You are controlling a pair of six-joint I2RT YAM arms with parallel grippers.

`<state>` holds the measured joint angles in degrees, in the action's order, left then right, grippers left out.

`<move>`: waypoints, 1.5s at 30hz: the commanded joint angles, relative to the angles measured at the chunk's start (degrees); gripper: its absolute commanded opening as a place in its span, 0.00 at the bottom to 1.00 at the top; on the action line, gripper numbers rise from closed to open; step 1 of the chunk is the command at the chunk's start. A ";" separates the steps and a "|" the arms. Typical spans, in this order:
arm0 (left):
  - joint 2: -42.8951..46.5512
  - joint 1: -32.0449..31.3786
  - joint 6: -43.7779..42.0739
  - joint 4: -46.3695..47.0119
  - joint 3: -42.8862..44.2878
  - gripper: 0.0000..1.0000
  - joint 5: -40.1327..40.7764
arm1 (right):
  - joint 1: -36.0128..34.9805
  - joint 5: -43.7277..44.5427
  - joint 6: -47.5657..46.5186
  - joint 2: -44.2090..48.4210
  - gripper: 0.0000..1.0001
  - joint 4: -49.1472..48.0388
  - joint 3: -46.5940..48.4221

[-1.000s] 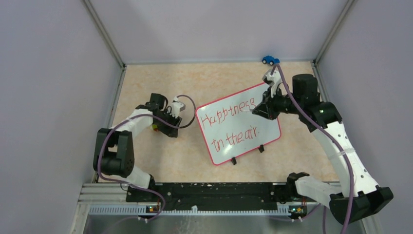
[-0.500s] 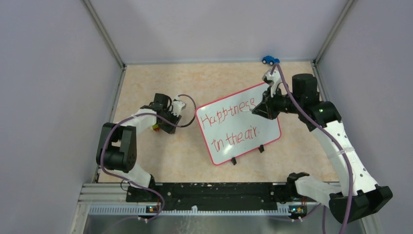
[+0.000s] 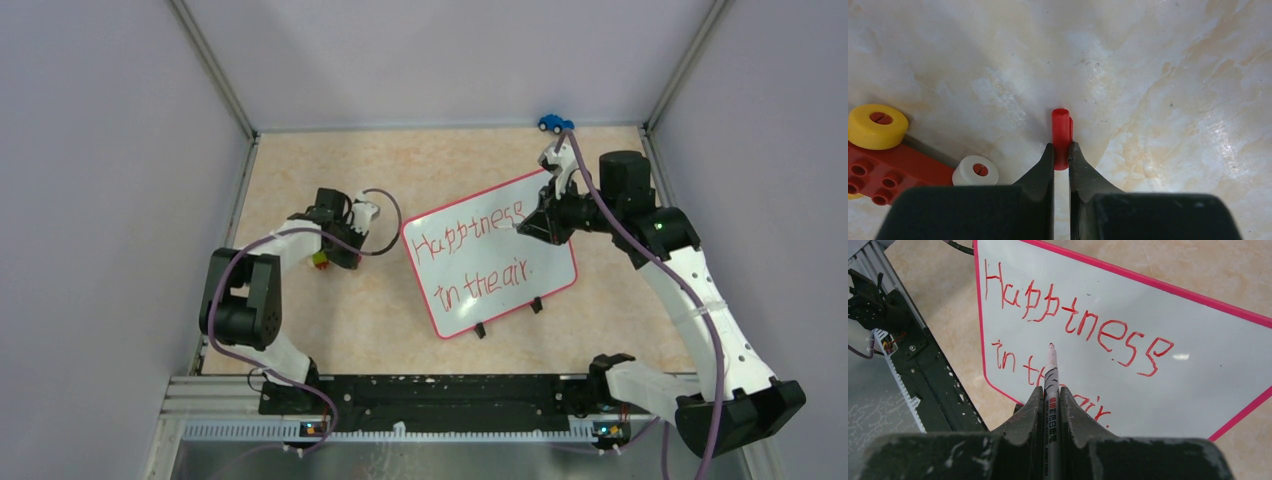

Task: Write a sentence on the whiteboard
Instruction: Pick up the pen cap from the center of the board, then insert the whiteboard marker without the cap into the pen cap.

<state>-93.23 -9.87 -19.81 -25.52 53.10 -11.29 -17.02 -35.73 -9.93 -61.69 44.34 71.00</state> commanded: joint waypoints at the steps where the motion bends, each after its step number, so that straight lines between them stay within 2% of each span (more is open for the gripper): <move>1: 2.18 1.06 0.63 -4.13 1.92 0.00 -1.32 | 0.72 -1.14 -0.53 -0.14 0.00 -1.51 1.84; 5: 6.84 4.04 0.17 -8.21 6.09 0.00 -4.25 | 0.75 -1.81 0.05 -0.63 0.00 -1.51 2.64; 10: 13.40 6.43 -0.55 -13.51 17.45 0.00 -8.34 | 0.70 -4.46 2.70 -1.43 0.00 -3.12 3.65; 14: 17.09 5.91 -8.39 -18.82 26.92 0.00 -19.55 | 0.76 -7.20 5.67 -1.41 0.00 -5.36 3.59; 19: 17.45 0.34 -16.23 -28.16 37.75 0.00 -26.26 | 0.94 -14.43 13.19 -1.17 0.00 -11.04 0.89; 25: 15.58 -9.74 -22.13 -40.97 47.37 0.00 -31.76 | 1.84 -24.55 25.35 -1.07 0.00 -23.96 -5.11; 29: 14.16 -14.19 -23.49 -46.54 48.08 0.00 -36.80 | 1.84 -26.67 31.23 -1.36 0.00 -30.73 -8.37; 33: 13.62 -19.85 -22.84 -48.44 46.25 0.00 -37.44 | 1.79 -27.84 36.40 -1.70 0.00 -36.00 -10.66; 37: 12.98 -24.03 -18.18 -45.97 44.60 0.00 -33.63 | 1.16 -28.56 39.00 -2.04 0.00 -38.30 -11.51; 45: 11.69 -28.07 -11.37 -40.67 42.10 0.00 -28.10 | -0.83 -29.03 40.76 -2.61 0.00 -39.74 -12.49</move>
<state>-81.01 -36.60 -35.40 -69.97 96.64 -42.33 -16.53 -63.20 28.77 -63.66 8.40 58.50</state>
